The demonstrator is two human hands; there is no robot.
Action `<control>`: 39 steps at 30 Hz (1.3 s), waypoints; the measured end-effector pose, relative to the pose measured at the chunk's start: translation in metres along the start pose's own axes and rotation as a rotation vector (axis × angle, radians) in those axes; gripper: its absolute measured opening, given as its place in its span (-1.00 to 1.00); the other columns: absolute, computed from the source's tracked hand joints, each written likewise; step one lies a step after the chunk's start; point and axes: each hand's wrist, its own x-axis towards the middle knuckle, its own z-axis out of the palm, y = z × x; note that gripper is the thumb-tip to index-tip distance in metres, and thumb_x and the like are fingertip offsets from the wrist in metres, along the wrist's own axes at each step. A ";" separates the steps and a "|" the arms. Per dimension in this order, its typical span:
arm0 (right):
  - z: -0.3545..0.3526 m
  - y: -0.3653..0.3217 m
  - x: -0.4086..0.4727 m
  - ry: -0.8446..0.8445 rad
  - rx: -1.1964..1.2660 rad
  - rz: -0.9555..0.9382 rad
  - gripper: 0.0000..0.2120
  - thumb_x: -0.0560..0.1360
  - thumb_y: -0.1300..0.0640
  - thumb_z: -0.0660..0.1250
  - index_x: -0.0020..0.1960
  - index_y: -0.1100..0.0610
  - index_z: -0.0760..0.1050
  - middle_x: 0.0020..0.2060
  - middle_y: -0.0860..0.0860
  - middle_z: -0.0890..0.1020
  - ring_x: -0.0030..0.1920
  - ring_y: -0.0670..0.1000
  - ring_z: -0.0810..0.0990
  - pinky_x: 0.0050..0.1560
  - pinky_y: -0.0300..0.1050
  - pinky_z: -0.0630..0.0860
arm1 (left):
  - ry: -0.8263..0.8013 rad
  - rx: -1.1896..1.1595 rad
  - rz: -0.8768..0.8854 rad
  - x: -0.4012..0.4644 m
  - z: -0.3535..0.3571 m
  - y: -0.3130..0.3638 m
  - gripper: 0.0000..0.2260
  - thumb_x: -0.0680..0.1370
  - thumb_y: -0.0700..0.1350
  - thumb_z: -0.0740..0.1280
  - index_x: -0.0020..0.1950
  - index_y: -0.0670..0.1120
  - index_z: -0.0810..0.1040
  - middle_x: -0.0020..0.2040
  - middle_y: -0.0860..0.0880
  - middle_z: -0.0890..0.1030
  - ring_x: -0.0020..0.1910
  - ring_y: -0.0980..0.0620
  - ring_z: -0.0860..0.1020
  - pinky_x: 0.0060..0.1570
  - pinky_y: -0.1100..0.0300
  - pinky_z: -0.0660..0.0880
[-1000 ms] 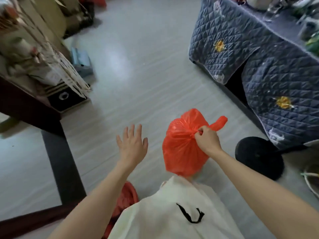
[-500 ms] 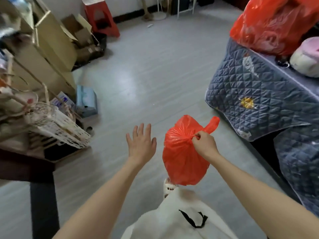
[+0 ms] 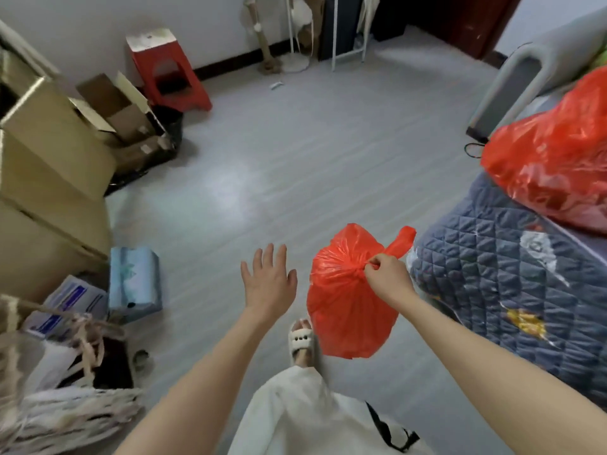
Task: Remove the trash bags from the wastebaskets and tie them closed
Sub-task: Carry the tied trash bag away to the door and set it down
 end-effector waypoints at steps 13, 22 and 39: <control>-0.080 -0.142 0.336 0.119 -0.225 -0.080 -0.77 0.54 0.14 0.09 0.08 0.16 0.48 0.07 0.13 0.61 0.09 0.22 0.54 -0.01 -0.01 0.44 | 0.016 -0.052 0.188 0.392 -0.092 0.073 -0.60 0.57 -0.07 0.15 0.40 -0.13 0.28 0.41 -0.10 0.34 0.42 -0.10 0.27 0.35 -0.10 0.17; -0.158 -0.191 0.602 0.084 -0.190 -0.052 -0.80 0.52 0.15 0.12 0.05 0.17 0.48 0.05 0.16 0.62 0.08 0.23 0.56 0.02 0.01 0.44 | -0.047 -0.019 0.212 0.663 -0.142 0.177 -0.59 0.59 -0.04 0.11 0.43 -0.09 0.23 0.42 -0.06 0.33 0.42 -0.09 0.26 0.39 -0.02 0.15; -0.345 -0.229 1.068 0.193 -0.054 0.250 -0.78 0.52 0.20 0.15 0.08 0.22 0.51 0.08 0.22 0.61 0.14 0.24 0.53 0.10 0.03 0.44 | -0.123 0.001 0.349 1.162 -0.207 0.401 -0.56 0.58 -0.02 0.12 0.45 -0.08 0.19 0.42 -0.09 0.32 0.39 -0.13 0.28 0.37 -0.04 0.19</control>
